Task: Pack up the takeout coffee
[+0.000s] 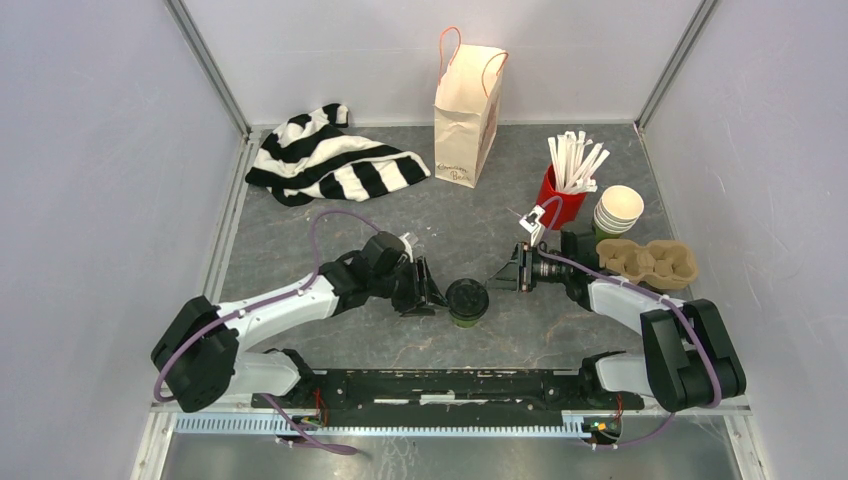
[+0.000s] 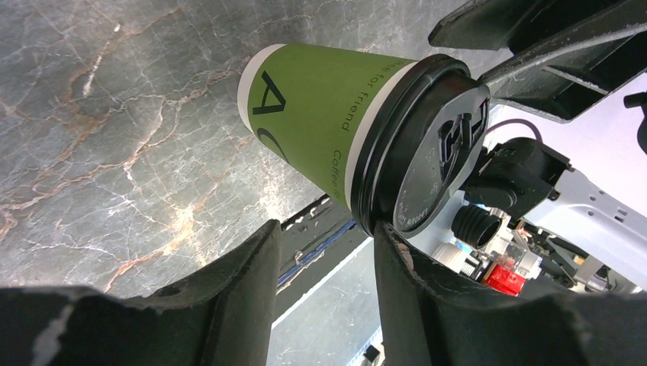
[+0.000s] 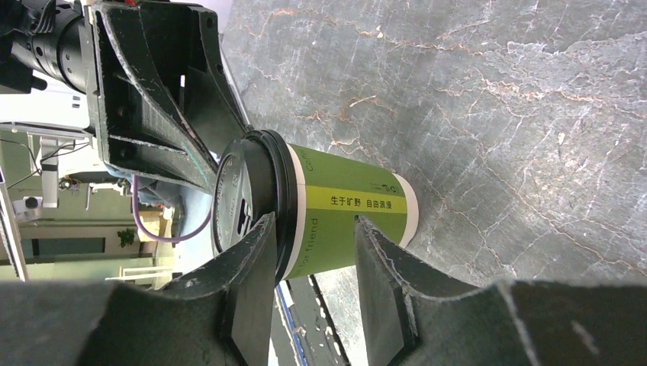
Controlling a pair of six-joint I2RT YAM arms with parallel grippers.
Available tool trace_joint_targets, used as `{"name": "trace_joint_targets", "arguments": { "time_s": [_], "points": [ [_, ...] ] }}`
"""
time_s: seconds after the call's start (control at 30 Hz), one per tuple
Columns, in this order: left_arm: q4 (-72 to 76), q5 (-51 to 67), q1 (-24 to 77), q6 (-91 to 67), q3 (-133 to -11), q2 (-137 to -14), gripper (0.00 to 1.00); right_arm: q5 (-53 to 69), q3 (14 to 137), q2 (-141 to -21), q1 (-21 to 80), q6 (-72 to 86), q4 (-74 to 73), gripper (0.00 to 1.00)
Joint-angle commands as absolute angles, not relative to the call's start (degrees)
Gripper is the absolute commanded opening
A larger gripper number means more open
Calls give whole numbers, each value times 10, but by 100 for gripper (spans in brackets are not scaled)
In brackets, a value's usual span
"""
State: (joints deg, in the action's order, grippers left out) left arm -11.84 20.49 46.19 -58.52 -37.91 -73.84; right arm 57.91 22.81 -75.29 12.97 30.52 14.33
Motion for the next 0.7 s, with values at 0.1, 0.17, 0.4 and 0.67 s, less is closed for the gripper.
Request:
{"name": "trace_joint_targets", "arguments": {
  "time_s": [0.1,0.17,0.4,0.67],
  "points": [
    [-303,35,532,-563,-326,-842,48,482,182,-781,141,201,-10,44],
    [-306,28,541,-567,-330,-848,48,482,196,-768,141,206,-28,44],
    [-342,-19,522,-530,-459,-851,49,498,204,-713,141,221,-57,44],
    [-390,-53,510,-480,-569,-904,53,489,205,-674,141,216,-92,45]
  ]
}}
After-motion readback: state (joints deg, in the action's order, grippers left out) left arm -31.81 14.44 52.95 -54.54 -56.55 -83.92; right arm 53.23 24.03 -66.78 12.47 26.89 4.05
